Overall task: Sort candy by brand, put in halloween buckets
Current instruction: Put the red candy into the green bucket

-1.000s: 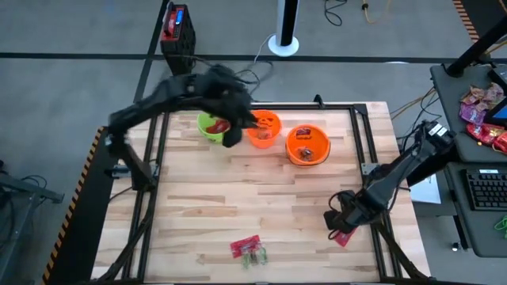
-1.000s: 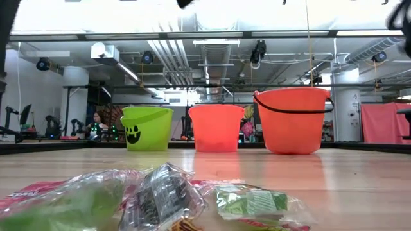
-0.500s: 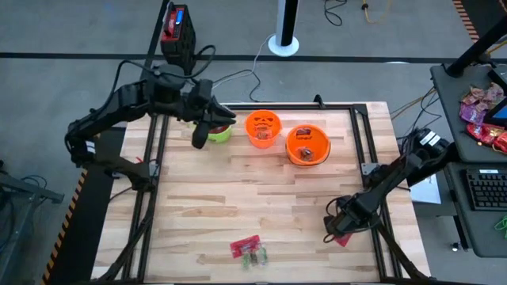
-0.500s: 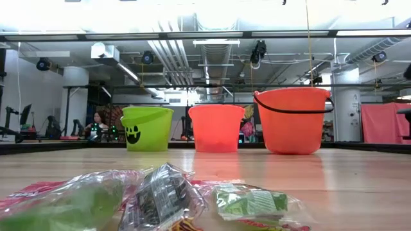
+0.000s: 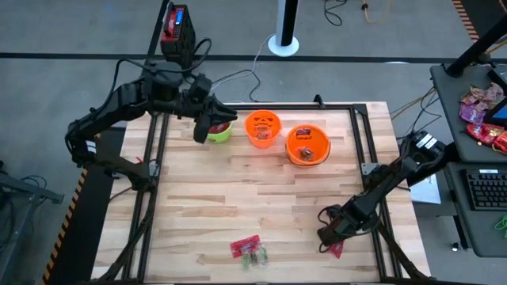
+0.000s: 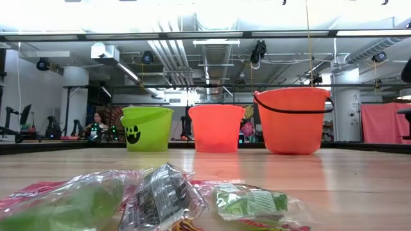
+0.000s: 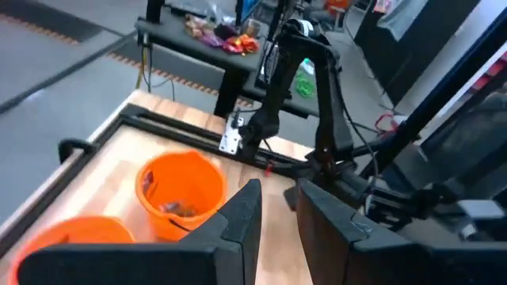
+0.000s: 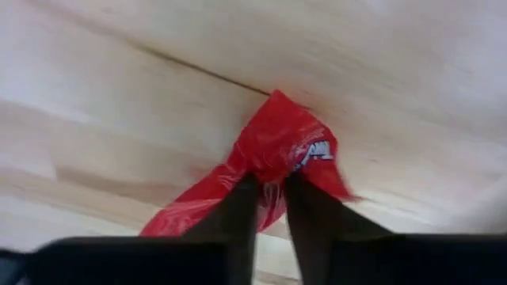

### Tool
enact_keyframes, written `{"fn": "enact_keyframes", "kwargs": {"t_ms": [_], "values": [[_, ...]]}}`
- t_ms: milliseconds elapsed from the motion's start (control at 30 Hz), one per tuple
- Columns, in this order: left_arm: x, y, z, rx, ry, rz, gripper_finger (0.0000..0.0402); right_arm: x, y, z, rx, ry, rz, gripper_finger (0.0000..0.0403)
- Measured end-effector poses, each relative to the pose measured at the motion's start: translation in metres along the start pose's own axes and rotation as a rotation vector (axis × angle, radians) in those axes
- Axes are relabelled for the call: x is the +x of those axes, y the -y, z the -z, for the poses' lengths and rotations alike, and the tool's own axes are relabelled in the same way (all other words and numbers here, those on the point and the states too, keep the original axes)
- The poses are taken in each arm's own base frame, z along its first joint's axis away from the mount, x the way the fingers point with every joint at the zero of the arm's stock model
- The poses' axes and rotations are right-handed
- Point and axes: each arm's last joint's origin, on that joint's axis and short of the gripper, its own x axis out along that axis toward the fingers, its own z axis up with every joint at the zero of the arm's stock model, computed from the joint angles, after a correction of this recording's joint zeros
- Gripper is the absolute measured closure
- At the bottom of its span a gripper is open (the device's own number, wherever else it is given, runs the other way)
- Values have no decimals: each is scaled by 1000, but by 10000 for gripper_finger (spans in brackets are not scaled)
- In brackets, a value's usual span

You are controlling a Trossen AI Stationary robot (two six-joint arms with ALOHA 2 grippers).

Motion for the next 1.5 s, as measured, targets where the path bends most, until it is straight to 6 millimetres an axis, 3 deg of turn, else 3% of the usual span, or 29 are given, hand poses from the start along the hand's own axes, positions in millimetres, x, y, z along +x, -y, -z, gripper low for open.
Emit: {"fn": "enact_keyframes", "kwargs": {"t_ms": [67,167,300,400,633,900,1200,1367,1500], "values": [[-2,1,-2,34,13,-10,338,-3,-1,0,-36,38,-35,380],[-3,0,2,76,-25,-21,338,-16,-3,1,-110,129,-132,389],[-3,-1,9,47,-94,-34,338,-52,-11,2,-242,322,-319,391],[-3,0,13,41,-135,-34,338,-94,-24,-8,-319,452,-488,392],[-1,10,14,64,-116,-7,338,-181,-51,-86,-469,796,-596,392],[-20,31,11,106,-42,66,338,-262,-84,-184,-548,1163,-690,391],[-54,51,20,146,42,-15,338,-296,-147,-267,-644,1298,-643,391],[-68,45,47,70,44,-91,338,-291,-167,-314,-595,1301,-609,390],[-76,36,70,2,72,-107,338,-294,-179,-341,-572,1300,-589,390]]}}
